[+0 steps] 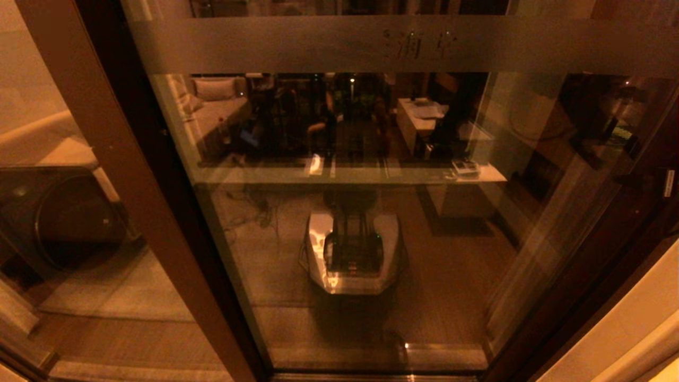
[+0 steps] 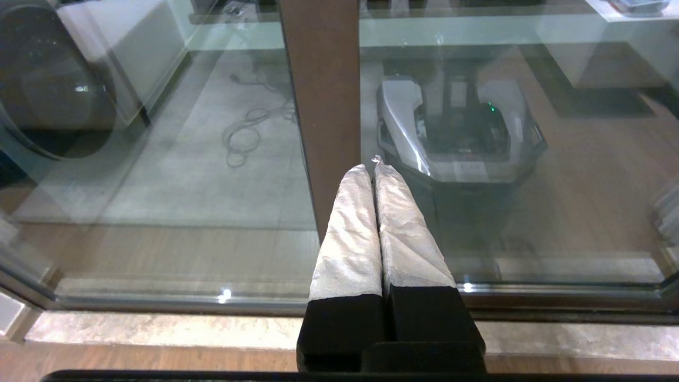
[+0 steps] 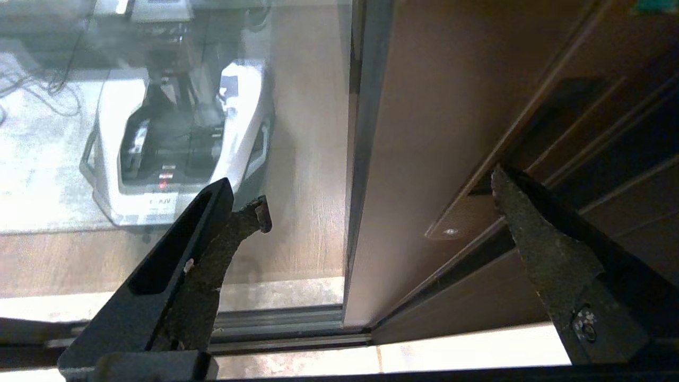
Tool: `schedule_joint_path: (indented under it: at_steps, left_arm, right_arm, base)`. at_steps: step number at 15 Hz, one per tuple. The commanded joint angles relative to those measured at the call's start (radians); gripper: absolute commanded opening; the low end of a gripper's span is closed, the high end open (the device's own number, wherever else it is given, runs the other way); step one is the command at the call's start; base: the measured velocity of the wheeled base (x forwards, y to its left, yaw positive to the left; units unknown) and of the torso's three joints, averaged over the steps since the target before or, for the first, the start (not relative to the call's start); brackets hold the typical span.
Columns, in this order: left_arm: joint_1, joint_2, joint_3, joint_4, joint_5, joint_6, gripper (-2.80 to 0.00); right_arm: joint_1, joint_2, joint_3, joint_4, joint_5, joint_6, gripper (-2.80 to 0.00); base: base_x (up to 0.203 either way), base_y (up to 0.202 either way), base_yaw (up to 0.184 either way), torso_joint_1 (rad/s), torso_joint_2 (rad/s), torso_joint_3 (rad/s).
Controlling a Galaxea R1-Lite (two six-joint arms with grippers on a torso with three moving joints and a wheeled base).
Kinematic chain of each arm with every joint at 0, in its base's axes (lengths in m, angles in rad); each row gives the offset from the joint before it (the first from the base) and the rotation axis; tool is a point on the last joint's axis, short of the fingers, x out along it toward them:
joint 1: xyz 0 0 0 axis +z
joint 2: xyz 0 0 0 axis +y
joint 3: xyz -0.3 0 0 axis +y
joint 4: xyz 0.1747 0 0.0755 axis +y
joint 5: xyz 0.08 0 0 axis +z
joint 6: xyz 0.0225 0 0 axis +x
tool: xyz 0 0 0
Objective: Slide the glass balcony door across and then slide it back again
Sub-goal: Open the slid door
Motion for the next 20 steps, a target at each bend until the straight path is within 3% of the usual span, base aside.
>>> schedule_joint_path:
  at_steps: [1,20]
  left_arm:
    - [0.000,0.000,0.000,0.001,0.000,0.000,-2.80]
    - [0.000,0.000,0.000,0.001,0.000,0.000,-2.80]
  right_arm:
    - [0.000,0.014,-0.009,-0.003,-0.012,-0.002,0.00]
    - [0.080,0.026,-0.028,-0.005,-0.033,0.045,0.00]
  base:
    - [0.000,0.000,0.000,0.000,0.00,0.000]
    - [0.000,0.000,0.000,0.000,0.00,0.000]
